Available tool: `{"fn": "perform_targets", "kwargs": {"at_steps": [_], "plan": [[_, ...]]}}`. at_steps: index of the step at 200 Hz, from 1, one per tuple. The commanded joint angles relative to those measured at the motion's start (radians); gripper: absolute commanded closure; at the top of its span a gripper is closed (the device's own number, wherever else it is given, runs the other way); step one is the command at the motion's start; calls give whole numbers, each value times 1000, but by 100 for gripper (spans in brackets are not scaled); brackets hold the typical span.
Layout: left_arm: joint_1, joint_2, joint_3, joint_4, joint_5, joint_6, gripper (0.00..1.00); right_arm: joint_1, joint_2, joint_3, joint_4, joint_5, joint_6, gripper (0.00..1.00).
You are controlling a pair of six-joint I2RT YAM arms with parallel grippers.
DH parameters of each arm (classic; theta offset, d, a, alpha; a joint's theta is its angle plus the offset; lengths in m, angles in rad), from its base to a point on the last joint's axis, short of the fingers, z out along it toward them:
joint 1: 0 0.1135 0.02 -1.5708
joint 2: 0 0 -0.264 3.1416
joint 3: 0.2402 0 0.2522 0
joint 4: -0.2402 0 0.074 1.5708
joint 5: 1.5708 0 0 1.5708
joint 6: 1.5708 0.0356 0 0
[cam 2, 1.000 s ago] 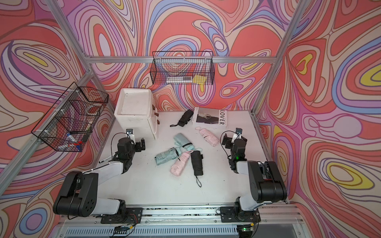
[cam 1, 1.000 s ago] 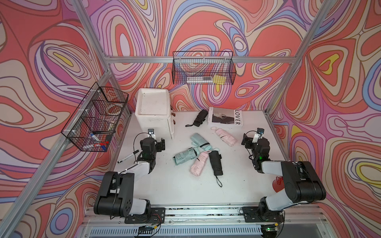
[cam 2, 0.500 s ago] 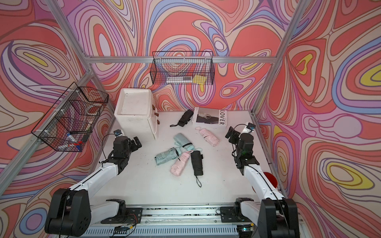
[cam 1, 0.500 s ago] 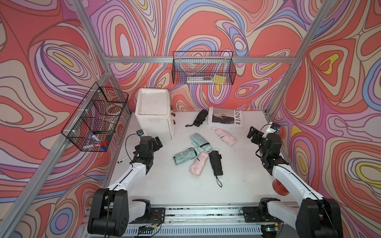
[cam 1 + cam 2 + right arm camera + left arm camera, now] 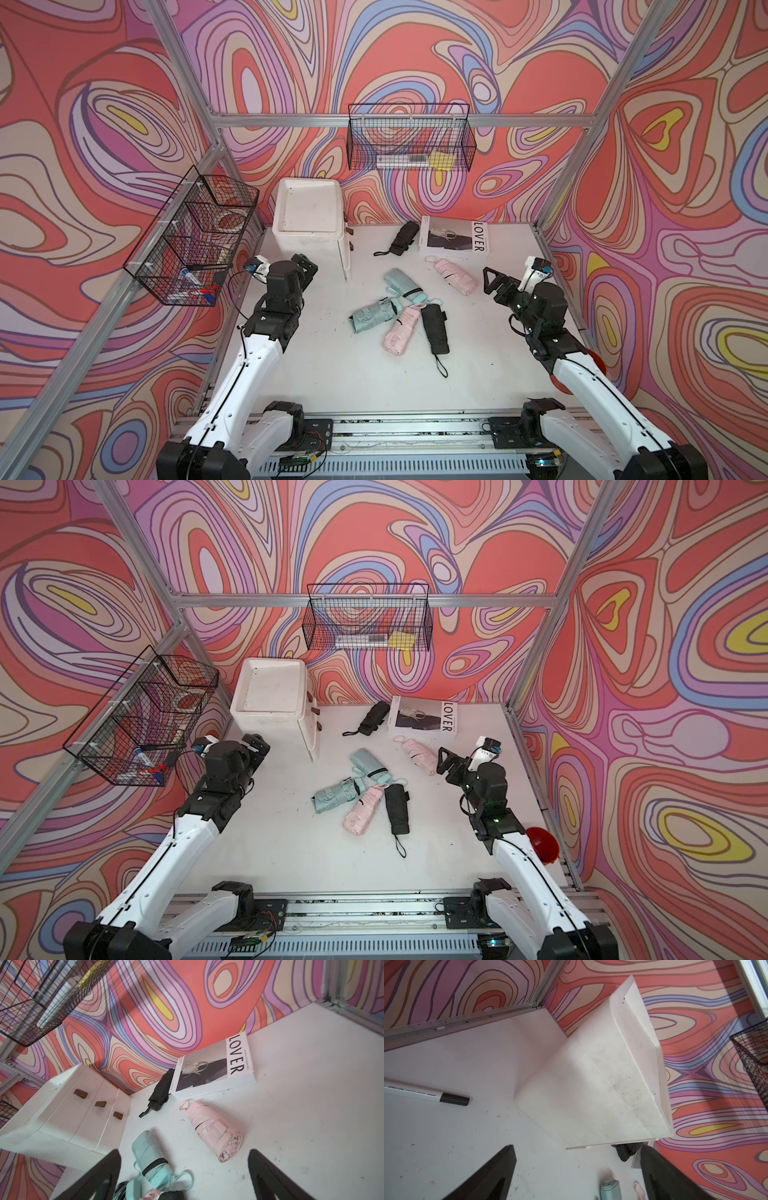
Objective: Place the umbrella in the drawer by color
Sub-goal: Adjust the storage box at the center of the board.
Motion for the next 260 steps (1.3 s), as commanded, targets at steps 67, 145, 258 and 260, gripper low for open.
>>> {"fn": "perform_targets", "kwargs": {"at_steps": [67, 145, 258, 260], "plan": [[-22, 275, 401, -468, -136, -348, 1, 223, 0, -11, 206, -304, -59, 2], [-22, 639, 938, -925, -208, -452, 13, 341, 13, 20, 181, -299, -149, 2], [-15, 947, 1351, -1196, -230, -453, 24, 350, 32, 32, 145, -261, -150, 2], [-15, 950, 1351, -1198, -229, -454, 24, 350, 32, 32, 145, -261, -149, 2]]}}
